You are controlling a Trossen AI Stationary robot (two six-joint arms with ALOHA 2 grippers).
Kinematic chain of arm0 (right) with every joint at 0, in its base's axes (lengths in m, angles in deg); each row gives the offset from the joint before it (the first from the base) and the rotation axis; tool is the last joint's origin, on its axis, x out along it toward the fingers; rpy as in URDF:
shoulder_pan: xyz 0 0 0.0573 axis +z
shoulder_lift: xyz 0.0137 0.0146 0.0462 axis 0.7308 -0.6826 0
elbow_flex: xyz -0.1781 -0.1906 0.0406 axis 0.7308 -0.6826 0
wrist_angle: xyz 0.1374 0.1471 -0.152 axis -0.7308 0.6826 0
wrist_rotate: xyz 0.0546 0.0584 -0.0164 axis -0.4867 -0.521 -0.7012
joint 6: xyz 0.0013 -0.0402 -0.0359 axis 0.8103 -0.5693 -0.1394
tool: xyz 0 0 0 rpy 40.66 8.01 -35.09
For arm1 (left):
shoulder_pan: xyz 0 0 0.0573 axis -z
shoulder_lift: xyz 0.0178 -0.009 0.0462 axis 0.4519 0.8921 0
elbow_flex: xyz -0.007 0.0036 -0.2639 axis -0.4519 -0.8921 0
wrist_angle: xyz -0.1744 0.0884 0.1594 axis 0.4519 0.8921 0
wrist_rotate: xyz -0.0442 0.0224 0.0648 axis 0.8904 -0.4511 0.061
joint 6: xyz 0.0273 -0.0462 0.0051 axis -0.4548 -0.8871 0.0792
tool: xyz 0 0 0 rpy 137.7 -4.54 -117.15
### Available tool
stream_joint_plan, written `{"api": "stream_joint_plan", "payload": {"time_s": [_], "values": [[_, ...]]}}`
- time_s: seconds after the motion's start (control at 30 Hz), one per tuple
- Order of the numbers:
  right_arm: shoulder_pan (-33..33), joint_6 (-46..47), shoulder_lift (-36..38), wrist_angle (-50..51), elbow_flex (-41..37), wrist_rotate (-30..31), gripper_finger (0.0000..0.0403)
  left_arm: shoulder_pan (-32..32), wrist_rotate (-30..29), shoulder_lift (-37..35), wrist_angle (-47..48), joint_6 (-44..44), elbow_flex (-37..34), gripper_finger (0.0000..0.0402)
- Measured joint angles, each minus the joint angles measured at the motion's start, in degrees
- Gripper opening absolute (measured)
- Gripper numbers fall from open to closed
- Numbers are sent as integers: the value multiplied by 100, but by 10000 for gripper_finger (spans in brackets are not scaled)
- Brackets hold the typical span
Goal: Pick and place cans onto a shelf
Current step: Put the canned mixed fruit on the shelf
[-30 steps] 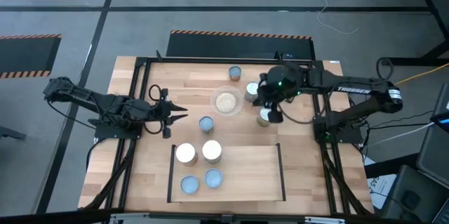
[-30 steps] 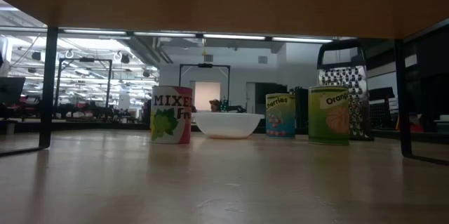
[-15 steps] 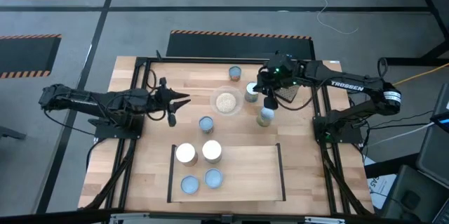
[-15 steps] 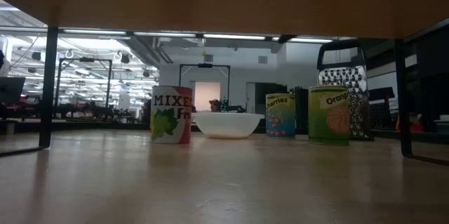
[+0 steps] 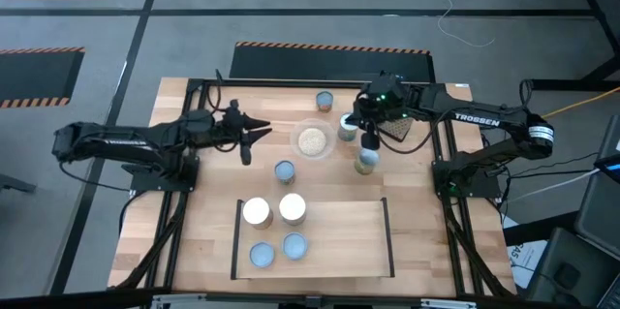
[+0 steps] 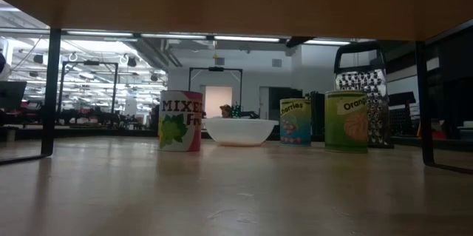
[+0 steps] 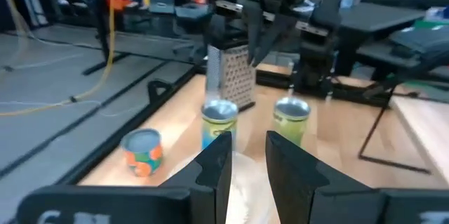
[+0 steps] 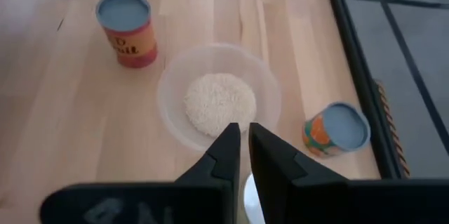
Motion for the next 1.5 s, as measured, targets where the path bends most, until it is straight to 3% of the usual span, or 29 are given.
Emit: {"api": "stream_joint_plan", "payload": {"time_s": [0.17, 0.43, 0.73, 1.0, 1.2, 1.5], "values": [[0, 0, 0, -119, 0, 3, 38, -275, 545, 398, -183, -219, 101, 82], [0, 13, 0, -114, 0, 3, 38, -309, 594, 1209, -16, -231, 959, 87], [0, 19, 0, -112, 0, 8, 38, -307, 683, 2075, 2168, -799, 2387, 136], [0, 20, 0, -110, 0, 10, 38, -305, 1101, 2968, 4547, -1675, 3491, 141], [0, 19, 0, -110, 2, 10, 38, -305, 1566, 3407, 4823, -2127, 3565, 141], [0, 10, 0, -110, 4, 10, 38, -309, 1536, 4012, 5114, -2139, 3565, 141]]}}
